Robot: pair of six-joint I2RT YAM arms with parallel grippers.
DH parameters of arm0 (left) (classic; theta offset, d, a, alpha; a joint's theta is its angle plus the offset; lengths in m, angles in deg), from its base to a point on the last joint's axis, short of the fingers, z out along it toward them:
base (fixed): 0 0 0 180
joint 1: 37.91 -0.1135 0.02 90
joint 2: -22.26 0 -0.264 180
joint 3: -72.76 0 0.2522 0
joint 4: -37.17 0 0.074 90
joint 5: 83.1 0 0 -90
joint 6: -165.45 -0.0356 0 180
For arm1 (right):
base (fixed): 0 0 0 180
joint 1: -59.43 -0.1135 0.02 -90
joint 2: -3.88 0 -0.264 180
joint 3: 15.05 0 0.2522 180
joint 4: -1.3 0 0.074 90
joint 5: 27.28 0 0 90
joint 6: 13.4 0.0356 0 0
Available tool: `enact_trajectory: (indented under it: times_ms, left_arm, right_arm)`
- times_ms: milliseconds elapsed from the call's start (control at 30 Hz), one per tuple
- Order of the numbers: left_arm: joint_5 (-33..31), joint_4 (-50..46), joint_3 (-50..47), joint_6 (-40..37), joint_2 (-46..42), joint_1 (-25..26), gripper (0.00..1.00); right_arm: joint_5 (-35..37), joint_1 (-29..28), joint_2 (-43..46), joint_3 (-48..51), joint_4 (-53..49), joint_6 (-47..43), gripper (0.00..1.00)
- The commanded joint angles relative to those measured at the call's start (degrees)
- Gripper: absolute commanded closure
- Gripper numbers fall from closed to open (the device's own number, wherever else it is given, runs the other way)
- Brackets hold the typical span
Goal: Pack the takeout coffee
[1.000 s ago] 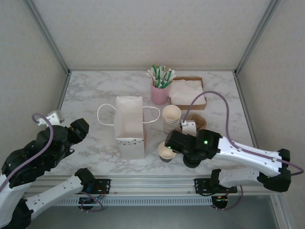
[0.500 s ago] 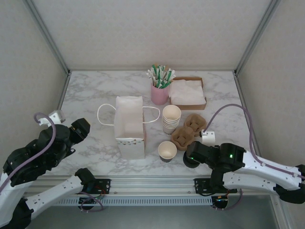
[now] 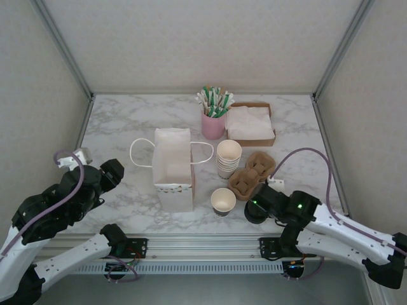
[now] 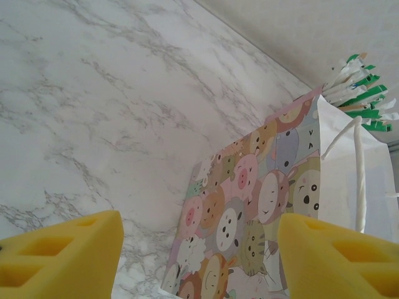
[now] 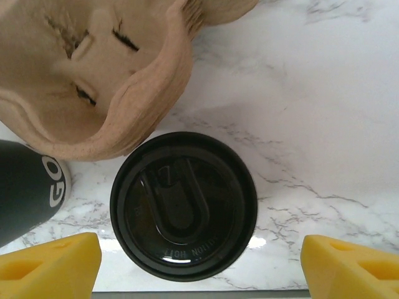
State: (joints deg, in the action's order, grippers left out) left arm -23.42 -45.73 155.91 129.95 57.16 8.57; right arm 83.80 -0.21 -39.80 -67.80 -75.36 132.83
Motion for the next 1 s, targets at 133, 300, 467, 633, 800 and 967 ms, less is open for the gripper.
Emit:
enact_trajectory:
  times_ms: [133,300,467,633,800,967]
  left_arm:
    - [0.03,-1.16,-0.3,1.92,-0.24,0.55,0.33]
    - [-0.06,-1.08,-0.48,2.19,-0.44,0.55,0.33]
    - [0.0,-1.26,-0.78,2.29,-0.52,0.56,0.33]
    - [0.0,-1.11,-0.91,2.28,-0.53,0.54,0.33]
    - [0.07,-1.07,-1.01,2.39,-0.53,0.54,0.33]
    - [0.11,-0.99,-1.27,2.61,-0.53,0.54,0.33]
  right_arm:
    - [-7.07,3.99,-6.41,1.45,6.64,-6.04,0.22]
    - [-8.41,4.88,-7.97,2.54,7.96,-6.92,0.2]
    - [-8.32,5.45,-8.15,3.44,7.55,-6.99,0.19]
    - [-7.31,5.55,-8.7,3.83,7.11,-6.3,0.19]
    - [-6.14,5.57,-10.39,3.35,6.81,-6.3,0.2]
    - [-6.13,5.57,-11.32,3.52,7.61,-6.48,0.2]
